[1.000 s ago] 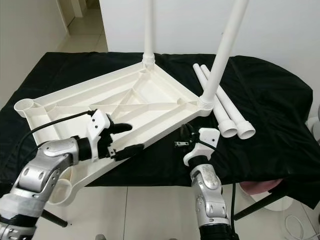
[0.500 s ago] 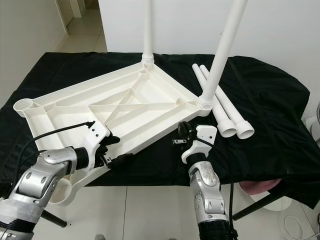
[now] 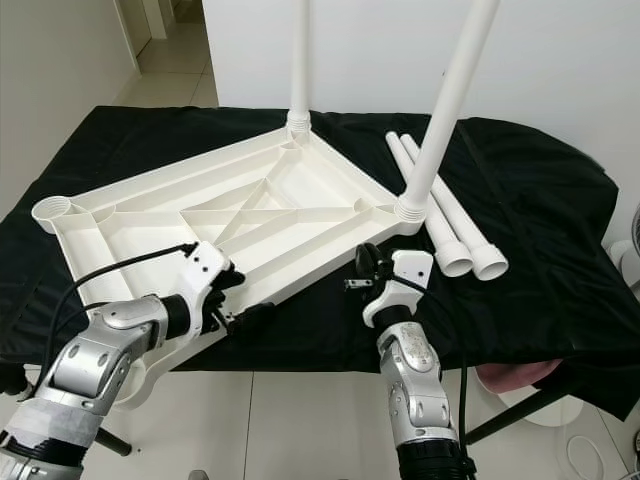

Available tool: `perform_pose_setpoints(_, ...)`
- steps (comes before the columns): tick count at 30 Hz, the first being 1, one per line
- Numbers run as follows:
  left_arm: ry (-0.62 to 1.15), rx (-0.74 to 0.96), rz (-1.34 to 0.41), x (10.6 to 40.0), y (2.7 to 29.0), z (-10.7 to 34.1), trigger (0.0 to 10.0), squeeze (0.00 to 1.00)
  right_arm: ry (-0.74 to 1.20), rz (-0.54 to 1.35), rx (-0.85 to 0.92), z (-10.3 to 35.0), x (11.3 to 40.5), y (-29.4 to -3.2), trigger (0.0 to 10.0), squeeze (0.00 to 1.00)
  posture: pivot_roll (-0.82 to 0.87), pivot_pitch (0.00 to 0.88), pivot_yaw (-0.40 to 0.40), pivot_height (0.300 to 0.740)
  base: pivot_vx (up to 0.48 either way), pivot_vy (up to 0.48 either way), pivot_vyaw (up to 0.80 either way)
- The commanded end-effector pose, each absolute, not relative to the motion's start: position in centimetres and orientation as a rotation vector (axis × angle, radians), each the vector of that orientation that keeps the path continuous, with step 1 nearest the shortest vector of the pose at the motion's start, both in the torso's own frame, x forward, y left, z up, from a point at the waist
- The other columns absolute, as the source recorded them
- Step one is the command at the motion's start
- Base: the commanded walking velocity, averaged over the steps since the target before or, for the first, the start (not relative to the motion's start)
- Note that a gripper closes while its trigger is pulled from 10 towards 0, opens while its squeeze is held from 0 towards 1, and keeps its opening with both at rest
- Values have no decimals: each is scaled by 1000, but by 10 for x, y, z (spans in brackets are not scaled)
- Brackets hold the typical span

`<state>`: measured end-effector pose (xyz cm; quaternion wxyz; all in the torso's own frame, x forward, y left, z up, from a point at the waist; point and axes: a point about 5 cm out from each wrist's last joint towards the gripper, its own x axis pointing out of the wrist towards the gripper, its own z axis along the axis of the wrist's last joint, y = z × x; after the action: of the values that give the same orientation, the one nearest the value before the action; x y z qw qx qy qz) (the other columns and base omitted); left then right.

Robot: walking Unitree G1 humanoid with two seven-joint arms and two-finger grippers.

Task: Building children table

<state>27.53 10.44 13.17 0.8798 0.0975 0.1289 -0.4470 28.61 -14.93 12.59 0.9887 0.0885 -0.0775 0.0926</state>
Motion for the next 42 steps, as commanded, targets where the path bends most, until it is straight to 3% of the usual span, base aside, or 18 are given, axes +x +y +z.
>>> perform_pose_setpoints(1,234,204,-1066,265,95,137,10000,0,-146,181,174,124,288,-151,10000,0,-70,0,-23,740,0,0,0)
perform_pose_setpoints(13,280,289,-1101,265,85,125,10000,0,-153,172,171,126,290,-152,10000,0,-81,0,-18,740,0,0,0)
perform_pose_setpoints(20,318,283,-926,284,83,119,10000,0,-158,164,177,127,291,-151,10000,0,-87,0,-10,740,0,0,0)
perform_pose_setpoints(30,308,254,-806,298,86,122,9765,0,-161,158,181,127,291,-151,10000,0,-91,0,-8,740,0,0,0)
perform_pose_setpoints(31,309,257,-773,301,88,121,4667,0,-162,156,181,127,291,-151,10000,0,-93,0,-6,740,0,0,0)
perform_pose_setpoints(32,309,257,-773,301,88,121,4667,0,-162,156,181,127,291,-151,10000,0,-93,0,-6,740,0,0,0)
perform_pose_setpoints(33,305,260,-748,303,89,120,3490,0,-163,154,180,127,291,-152,10000,0,-93,0,-6,740,0,0,0)
perform_pose_setpoints(34,301,259,-730,304,89,120,0,0,-164,152,179,127,291,-152,10000,0,-95,0,-5,740,0,0,0)
perform_pose_setpoints(42,291,247,-679,307,89,120,0,0,-165,146,181,127,290,-152,10000,0,-96,0,-4,740,0,0,0)
